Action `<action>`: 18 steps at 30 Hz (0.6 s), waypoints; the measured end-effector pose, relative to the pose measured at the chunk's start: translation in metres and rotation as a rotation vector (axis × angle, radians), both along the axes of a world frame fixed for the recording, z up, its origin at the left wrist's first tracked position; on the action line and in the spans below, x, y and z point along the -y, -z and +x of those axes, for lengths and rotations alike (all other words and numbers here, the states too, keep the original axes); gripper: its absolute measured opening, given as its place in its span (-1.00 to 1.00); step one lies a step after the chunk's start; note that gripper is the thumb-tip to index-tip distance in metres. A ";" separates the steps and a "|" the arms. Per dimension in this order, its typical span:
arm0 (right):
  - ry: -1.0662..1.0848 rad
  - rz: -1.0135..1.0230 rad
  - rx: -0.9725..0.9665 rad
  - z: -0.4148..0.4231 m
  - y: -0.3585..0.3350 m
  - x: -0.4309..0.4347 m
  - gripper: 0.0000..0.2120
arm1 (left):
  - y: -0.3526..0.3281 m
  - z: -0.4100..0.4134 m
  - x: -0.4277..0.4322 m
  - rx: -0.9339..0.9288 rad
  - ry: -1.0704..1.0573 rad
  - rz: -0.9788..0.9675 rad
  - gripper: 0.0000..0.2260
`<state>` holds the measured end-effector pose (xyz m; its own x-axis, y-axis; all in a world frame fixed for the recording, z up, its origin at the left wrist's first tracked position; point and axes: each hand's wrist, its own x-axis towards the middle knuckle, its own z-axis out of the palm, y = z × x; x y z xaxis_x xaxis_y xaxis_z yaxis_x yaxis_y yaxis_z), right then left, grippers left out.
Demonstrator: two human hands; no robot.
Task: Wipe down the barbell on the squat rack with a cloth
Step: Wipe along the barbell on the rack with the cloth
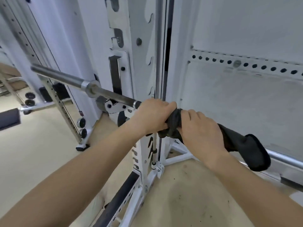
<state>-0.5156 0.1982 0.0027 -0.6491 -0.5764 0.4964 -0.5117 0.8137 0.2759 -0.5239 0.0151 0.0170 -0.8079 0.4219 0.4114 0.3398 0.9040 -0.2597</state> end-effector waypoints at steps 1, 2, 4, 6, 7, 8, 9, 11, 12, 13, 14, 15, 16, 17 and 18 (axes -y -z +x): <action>-0.042 -0.033 0.005 -0.003 0.000 0.014 -0.68 | -0.002 0.002 0.018 -0.027 -0.013 -0.002 -0.74; -0.082 -0.070 0.005 -0.007 0.000 0.029 -0.69 | -0.004 0.005 0.036 -0.053 -0.034 -0.004 -0.75; -0.150 -0.129 -0.011 -0.013 0.003 0.061 -0.68 | -0.008 0.010 0.072 -0.059 -0.107 -0.010 -0.77; -0.216 -0.171 -0.026 -0.018 0.007 0.092 -0.66 | -0.011 0.017 0.105 -0.033 -0.163 -0.013 -0.74; -0.256 -0.198 -0.029 -0.020 0.008 0.106 -0.65 | -0.013 0.021 0.120 -0.027 -0.169 -0.001 -0.71; -0.300 -0.240 -0.033 -0.021 0.008 0.118 -0.64 | -0.016 0.025 0.133 -0.020 -0.169 0.016 -0.68; -0.346 -0.299 -0.032 -0.023 0.008 0.130 -0.64 | -0.019 0.028 0.147 -0.022 -0.168 0.038 -0.66; -0.412 -0.443 -0.036 -0.026 0.005 0.150 -0.69 | -0.026 0.033 0.171 -0.081 -0.162 0.126 -0.66; -0.432 -0.515 -0.032 -0.027 0.003 0.165 -0.72 | -0.030 0.033 0.187 -0.139 -0.170 0.187 -0.69; -0.442 -0.582 -0.012 -0.026 0.000 0.183 -0.71 | -0.031 0.030 0.202 -0.198 -0.190 0.246 -0.71; -0.447 -0.630 0.011 -0.026 -0.004 0.201 -0.69 | -0.032 0.024 0.216 -0.246 -0.214 0.289 -0.73; -0.444 -0.657 0.022 -0.026 -0.008 0.218 -0.68 | -0.032 0.016 0.228 -0.278 -0.226 0.305 -0.74; -0.438 -0.671 0.019 -0.027 -0.011 0.234 -0.70 | -0.031 0.007 0.237 -0.292 -0.218 0.302 -0.76; -0.427 -0.680 0.009 -0.029 -0.016 0.246 -0.73 | -0.030 -0.003 0.245 -0.294 -0.194 0.288 -0.79; -0.407 -0.690 -0.010 -0.033 -0.020 0.254 -0.75 | -0.031 -0.012 0.252 -0.298 -0.162 0.265 -0.82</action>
